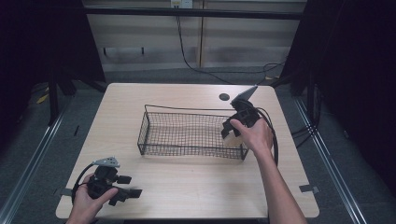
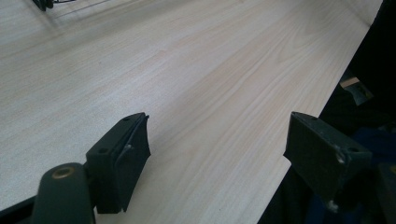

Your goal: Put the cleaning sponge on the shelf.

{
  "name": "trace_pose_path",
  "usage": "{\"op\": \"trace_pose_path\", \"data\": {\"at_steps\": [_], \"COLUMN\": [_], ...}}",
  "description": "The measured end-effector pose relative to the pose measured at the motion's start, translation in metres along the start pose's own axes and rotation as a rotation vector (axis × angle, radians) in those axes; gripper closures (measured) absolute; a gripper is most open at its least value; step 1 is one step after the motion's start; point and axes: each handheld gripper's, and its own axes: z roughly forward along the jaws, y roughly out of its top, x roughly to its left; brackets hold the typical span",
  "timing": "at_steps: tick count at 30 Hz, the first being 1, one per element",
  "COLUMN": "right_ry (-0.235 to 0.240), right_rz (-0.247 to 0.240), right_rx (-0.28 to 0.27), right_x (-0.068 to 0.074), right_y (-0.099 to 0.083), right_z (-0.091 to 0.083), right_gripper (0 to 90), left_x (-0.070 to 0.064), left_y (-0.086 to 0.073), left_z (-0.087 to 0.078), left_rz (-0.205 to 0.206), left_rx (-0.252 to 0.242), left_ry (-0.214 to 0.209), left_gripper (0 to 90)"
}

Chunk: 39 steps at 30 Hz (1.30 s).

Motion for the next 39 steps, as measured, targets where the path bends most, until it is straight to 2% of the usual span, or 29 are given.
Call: {"op": "trace_pose_path", "data": {"at_steps": [3, 10, 18, 21, 27, 31, 33, 39], "right_ry": [-0.009, -0.066, -0.101, -0.119, -0.135, -0.123, -0.139, -0.143], "right_rz": [0.022, 0.019, 0.071, 0.062, 0.070, 0.088, 0.091, 0.091], "right_rx": [0.007, 0.013, 0.020, 0.045, 0.057, 0.060, 0.058, 0.062], "right_x": [-0.002, -0.005, -0.005, -0.004, -0.003, -0.005, -0.003, -0.002], "right_y": [0.001, 0.002, 0.002, 0.002, 0.004, 0.003, 0.004, 0.005], "right_z": [0.006, 0.024, 0.037, 0.042, 0.046, 0.053, 0.055, 0.058], "right_gripper": [25.4, 25.3, 25.3, 25.3, 25.3, 25.3, 25.4, 25.3], "left_x": [0.000, 0.000, 0.000, 0.000, 0.000, 0.000, 0.000, 0.000], "left_y": [0.000, 0.000, 0.000, 0.000, 0.000, 0.000, 0.000, 0.000], "left_z": [0.000, -0.001, 0.001, 0.000, 0.001, 0.001, 0.001, 0.001], "left_rz": [-0.001, 0.000, -0.005, -0.007, -0.004, -0.005, -0.003, -0.005], "left_rx": [0.000, 0.001, 0.005, -0.001, 0.004, 0.004, 0.003, 0.004], "left_ry": [-0.003, -0.003, 0.004, 0.004, -0.001, -0.003, -0.001, -0.002], "left_gripper": [21.5, 21.5, 21.7, 22.2, 22.2, 22.2, 22.2, 22.2]}}
